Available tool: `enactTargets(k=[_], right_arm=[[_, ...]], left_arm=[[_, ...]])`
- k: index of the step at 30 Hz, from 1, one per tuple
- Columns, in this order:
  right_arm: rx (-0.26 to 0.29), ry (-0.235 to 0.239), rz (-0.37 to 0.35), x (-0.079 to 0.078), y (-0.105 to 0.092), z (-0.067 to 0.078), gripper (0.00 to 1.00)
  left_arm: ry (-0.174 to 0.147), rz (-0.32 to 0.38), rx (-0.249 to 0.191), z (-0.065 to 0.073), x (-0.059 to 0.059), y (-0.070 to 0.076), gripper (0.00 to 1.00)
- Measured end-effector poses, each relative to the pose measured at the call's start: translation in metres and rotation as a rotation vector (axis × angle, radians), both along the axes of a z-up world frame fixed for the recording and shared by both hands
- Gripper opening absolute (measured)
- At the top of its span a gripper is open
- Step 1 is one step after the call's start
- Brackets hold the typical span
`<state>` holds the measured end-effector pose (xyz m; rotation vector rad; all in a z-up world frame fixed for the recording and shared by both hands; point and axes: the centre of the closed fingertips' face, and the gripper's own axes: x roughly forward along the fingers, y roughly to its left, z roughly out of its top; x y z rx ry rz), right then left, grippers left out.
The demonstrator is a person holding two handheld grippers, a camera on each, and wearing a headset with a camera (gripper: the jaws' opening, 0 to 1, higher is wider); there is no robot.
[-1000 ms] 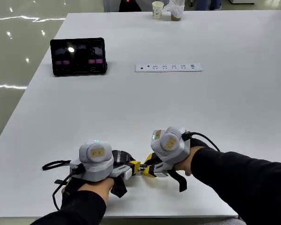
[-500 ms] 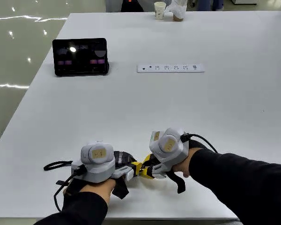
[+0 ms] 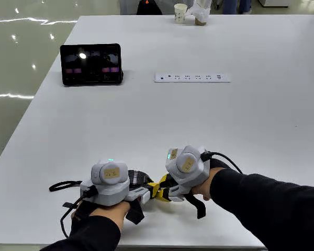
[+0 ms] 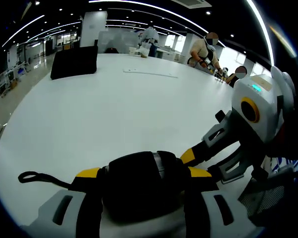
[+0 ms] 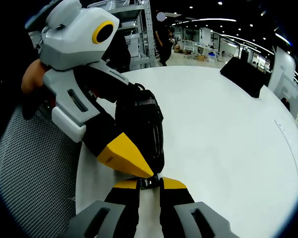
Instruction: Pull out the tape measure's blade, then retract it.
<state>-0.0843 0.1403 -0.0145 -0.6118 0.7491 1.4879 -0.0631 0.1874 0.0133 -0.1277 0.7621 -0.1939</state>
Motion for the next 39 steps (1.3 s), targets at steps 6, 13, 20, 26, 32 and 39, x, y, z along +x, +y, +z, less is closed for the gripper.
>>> enactTargets(k=[6, 13, 20, 26, 32, 39], right_arm=[[0.008, -0.083, 0.056, -0.001, 0.001, 0.0, 0.13], [0.017, -0.062, -0.009, 0.001, -0.005, 0.001, 0.14], [0.032, -0.063, -0.059, 0.006, -0.019, 0.009, 0.18], [0.05, -0.035, -0.157, 0.014, -0.04, 0.015, 0.19], [0.05, 0.003, -0.226, 0.014, -0.067, 0.017, 0.24], [0.06, -0.018, -0.255, 0.014, -0.095, 0.027, 0.29]], left_arm=[[-0.025, -0.012, -0.021, -0.001, 0.0, 0.0, 0.64], [-0.009, -0.055, -0.032, -0.002, 0.001, -0.002, 0.65], [0.012, -0.096, -0.075, -0.002, -0.002, 0.0, 0.69], [0.004, -0.155, -0.112, 0.004, -0.008, -0.001, 0.76], [-0.055, -0.251, -0.08, 0.013, -0.004, -0.003, 0.97], [-0.027, -0.325, -0.101, 0.017, -0.011, -0.003, 0.99]])
